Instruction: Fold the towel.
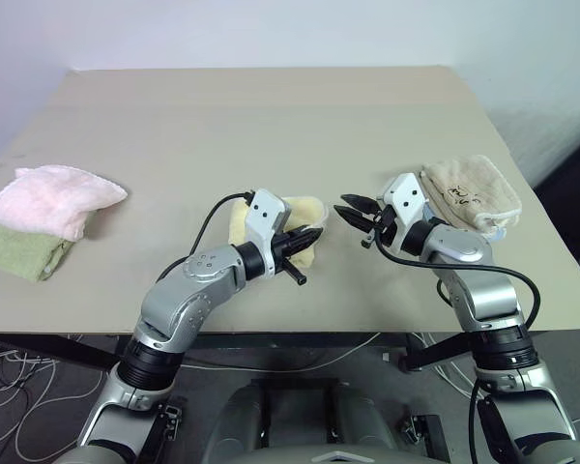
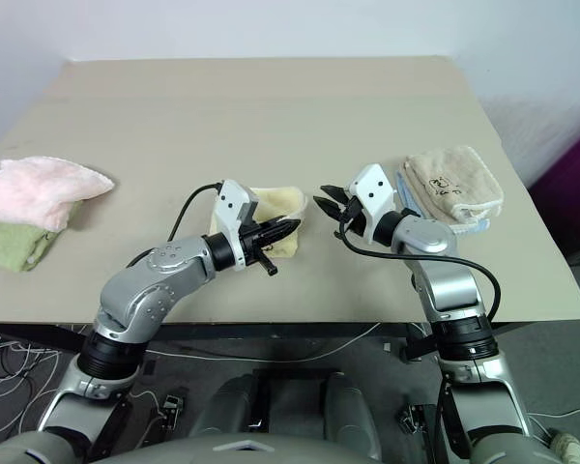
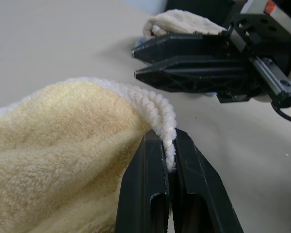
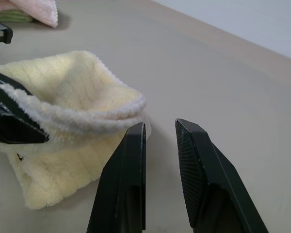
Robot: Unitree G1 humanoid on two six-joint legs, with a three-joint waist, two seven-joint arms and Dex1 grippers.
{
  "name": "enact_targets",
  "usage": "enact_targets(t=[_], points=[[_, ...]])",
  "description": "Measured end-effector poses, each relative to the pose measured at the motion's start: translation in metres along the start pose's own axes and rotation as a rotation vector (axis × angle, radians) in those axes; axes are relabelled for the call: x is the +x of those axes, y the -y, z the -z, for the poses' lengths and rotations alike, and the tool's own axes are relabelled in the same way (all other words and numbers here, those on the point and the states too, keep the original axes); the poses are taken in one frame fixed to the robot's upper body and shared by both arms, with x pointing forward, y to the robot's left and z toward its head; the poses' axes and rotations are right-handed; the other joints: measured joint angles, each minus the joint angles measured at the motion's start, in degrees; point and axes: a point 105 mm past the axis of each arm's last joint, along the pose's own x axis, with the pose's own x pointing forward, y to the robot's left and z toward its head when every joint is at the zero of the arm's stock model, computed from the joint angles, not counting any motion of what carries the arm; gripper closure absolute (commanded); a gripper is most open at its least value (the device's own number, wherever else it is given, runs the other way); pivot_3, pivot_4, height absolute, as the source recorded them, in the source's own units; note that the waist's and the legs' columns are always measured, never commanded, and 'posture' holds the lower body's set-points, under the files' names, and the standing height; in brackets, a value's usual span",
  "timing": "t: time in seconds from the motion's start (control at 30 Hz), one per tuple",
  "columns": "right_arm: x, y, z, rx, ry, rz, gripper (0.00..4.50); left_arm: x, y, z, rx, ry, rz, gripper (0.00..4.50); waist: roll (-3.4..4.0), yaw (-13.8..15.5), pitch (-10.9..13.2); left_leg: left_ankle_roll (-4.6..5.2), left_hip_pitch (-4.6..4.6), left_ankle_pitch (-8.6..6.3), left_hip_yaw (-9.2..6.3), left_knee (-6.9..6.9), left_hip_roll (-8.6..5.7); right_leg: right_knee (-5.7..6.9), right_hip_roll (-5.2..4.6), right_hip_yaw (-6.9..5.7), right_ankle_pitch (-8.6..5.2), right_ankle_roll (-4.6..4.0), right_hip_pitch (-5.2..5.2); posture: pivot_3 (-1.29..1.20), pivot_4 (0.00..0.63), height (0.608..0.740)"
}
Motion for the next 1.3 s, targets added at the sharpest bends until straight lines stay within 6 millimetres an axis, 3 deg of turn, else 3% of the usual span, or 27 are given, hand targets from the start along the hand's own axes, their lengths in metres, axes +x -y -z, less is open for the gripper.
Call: enact_targets(t=[0.2, 0.37, 0.53, 0.67, 0.77, 0.9, 0.97, 1.2, 1.3], points=[[0.000, 0.000, -0.001, -0.002, 0.002, 0.000, 3.50, -0.002, 0.001, 0.002, -0.037, -0.002, 0.010, 1.78, 0.00, 0.01, 0.00, 0.00, 0.00, 0.00, 0.00, 0.01, 0.00, 0.00, -0.01, 0.00, 0.00, 0.00, 0.00, 0.00, 0.150, 0.740], [0.000, -0.001, 0.000, -0.001, 0.001, -0.001, 3.50, -0.013, -0.007, -0.011, -0.121, 0.067, 0.002, 0.02, 0.00, 0.00, 0.00, 0.00, 0.00, 0.00, -0.01, 0.01, 0.00, 0.01, -0.01, 0.00, 0.00, 0.00, 0.00, 0.00, 0.150, 0.740], [0.001, -0.001, 0.000, 0.005, 0.000, -0.002, 3.67, -0.037, -0.025, -0.032, -0.165, 0.174, -0.057, 0.00, 0.00, -0.05, 0.00, -0.01, 0.00, 0.00, -0.01, 0.01, 0.01, 0.02, -0.01, 0.01, 0.00, 0.00, -0.02, 0.00, 0.150, 0.740], [0.011, -0.006, -0.009, 0.041, 0.041, -0.014, 4.50, -0.056, -0.056, -0.034, -0.101, 0.180, -0.206, 0.96, 0.00, -0.16, 0.00, -0.03, 0.02, 0.02, 0.00, 0.00, 0.01, 0.03, 0.03, 0.01, 0.00, 0.00, -0.02, 0.00, 0.150, 0.740], [0.023, -0.015, -0.019, 0.065, 0.080, -0.044, 4.50, -0.069, -0.081, -0.014, -0.056, 0.117, -0.331, 2.02, 0.01, -0.12, 0.00, -0.04, 0.01, 0.02, 0.00, -0.02, 0.01, 0.02, 0.03, 0.01, 0.00, 0.00, -0.05, 0.00, 0.150, 0.740], [0.042, -0.028, -0.030, 0.117, 0.121, -0.089, 4.50, -0.067, -0.082, -0.010, -0.003, 0.107, -0.318, 3.43, -0.03, 0.19, 0.02, -0.05, -0.05, 0.03, -0.03, 0.04, -0.05, 0.02, -0.06, -0.03, 0.00, 0.00, -0.05, 0.00, 0.150, 0.740], [0.054, -0.037, -0.025, 0.164, 0.105, -0.120, 4.50, -0.062, -0.078, -0.001, 0.061, 0.056, -0.285, 4.10, -0.02, 0.01, 0.01, -0.06, -0.02, 0.03, -0.04, -0.01, -0.04, 0.03, -0.04, -0.03, 0.00, 0.00, -0.05, 0.00, 0.150, 0.740], [0.072, -0.061, 0.040, 0.281, -0.130, -0.149, 4.50, -0.051, -0.084, 0.042, 0.157, -0.102, -0.273, 4.10, 0.00, -0.09, 0.02, -0.06, -0.05, 0.03, -0.01, -0.03, -0.03, 0.05, -0.03, -0.02, 0.00, 0.00, -0.12, 0.00, 0.150, 0.740], [0.072, -0.064, 0.046, 0.264, -0.137, -0.149, 4.50, -0.049, -0.086, 0.045, 0.187, -0.105, -0.281, 4.10, 0.02, -0.15, -0.03, -0.06, -0.01, 0.03, -0.01, -0.03, -0.03, 0.07, -0.04, -0.01, 0.00, 0.00, -0.09, 0.00, 0.150, 0.740]])
